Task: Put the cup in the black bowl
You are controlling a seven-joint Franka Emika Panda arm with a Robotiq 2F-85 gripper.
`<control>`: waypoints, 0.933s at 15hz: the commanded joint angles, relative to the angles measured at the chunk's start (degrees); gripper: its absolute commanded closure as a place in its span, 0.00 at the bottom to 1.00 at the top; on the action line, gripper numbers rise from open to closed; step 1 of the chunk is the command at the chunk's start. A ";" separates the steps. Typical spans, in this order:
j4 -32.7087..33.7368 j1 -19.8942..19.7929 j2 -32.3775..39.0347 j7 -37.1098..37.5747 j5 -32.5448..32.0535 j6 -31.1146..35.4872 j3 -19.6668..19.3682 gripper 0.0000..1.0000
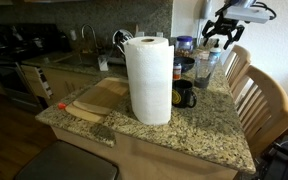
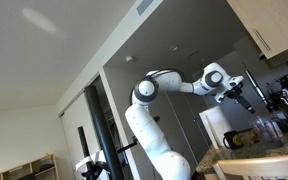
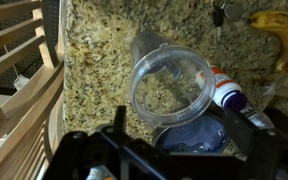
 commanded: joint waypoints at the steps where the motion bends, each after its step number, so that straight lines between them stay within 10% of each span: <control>1: 0.91 -0.10 3.73 4.30 -1.89 -0.56 0.24 0.00; 14: 0.67 0.43 8.55 5.32 -1.69 -2.17 -1.32 0.00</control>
